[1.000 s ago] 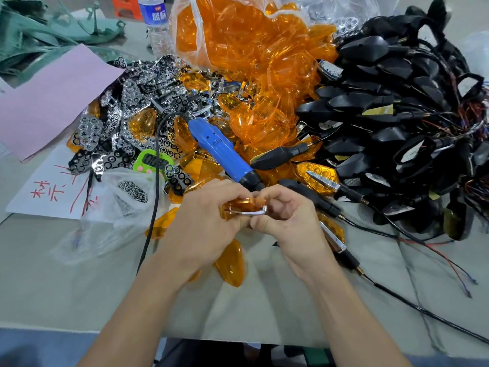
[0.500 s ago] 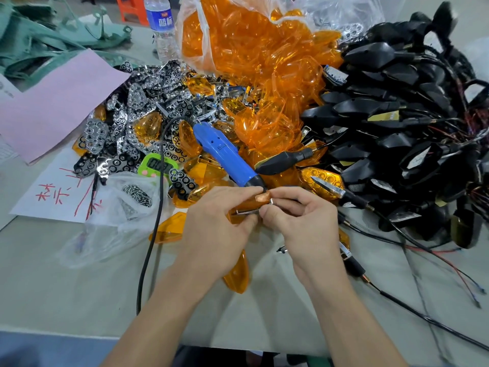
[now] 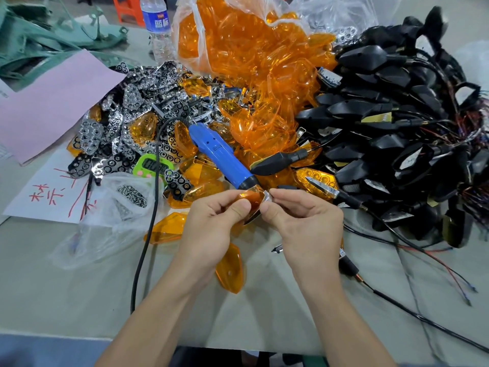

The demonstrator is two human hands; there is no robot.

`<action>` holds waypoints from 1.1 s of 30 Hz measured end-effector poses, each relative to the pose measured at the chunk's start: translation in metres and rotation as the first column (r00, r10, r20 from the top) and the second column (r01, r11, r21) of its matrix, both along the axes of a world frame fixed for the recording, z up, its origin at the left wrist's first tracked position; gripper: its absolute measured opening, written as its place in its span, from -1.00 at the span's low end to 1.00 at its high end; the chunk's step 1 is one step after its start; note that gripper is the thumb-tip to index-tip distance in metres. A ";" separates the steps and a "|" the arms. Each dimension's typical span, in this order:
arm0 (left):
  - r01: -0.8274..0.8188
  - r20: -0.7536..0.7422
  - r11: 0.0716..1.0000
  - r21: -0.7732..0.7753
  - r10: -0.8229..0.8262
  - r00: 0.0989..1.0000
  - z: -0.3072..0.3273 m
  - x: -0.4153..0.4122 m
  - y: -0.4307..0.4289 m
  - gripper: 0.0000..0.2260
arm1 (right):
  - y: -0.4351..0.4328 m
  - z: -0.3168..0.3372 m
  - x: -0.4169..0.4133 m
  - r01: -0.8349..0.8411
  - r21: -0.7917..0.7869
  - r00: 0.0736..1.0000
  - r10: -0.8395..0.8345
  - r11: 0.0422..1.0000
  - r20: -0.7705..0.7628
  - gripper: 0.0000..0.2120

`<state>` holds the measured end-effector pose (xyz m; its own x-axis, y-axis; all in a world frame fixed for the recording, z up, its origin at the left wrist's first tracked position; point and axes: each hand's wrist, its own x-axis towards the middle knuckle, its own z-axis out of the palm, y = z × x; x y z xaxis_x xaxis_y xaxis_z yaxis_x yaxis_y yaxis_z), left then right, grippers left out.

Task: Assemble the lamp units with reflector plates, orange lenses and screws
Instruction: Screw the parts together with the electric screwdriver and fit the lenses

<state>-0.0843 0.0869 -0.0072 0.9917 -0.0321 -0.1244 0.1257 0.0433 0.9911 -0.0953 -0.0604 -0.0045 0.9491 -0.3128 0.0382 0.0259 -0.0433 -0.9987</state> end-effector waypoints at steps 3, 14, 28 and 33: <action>0.016 -0.054 0.998 -0.068 -0.020 0.998 0.001 -0.001 0.001 -0.76 | 0.000 0.002 -0.001 0.011 -0.044 0.999 -0.008 0.999 0.052 -0.72; 0.019 -0.018 0.998 0.053 -0.018 1.000 0.001 -0.004 -0.003 -0.75 | 0.007 -0.006 -0.008 0.069 -0.148 0.979 -0.038 0.987 0.202 -0.67; 0.113 -0.083 0.989 -0.098 -0.121 0.989 0.003 -0.010 0.002 -0.76 | -0.005 -0.013 -0.006 -0.232 -0.024 0.973 0.232 0.972 -0.024 -0.64; 0.130 -0.103 0.978 -0.165 -0.148 0.984 -0.001 -0.006 0.007 -0.64 | -0.006 -0.001 0.005 -0.403 0.146 0.900 0.420 0.904 -0.116 -0.75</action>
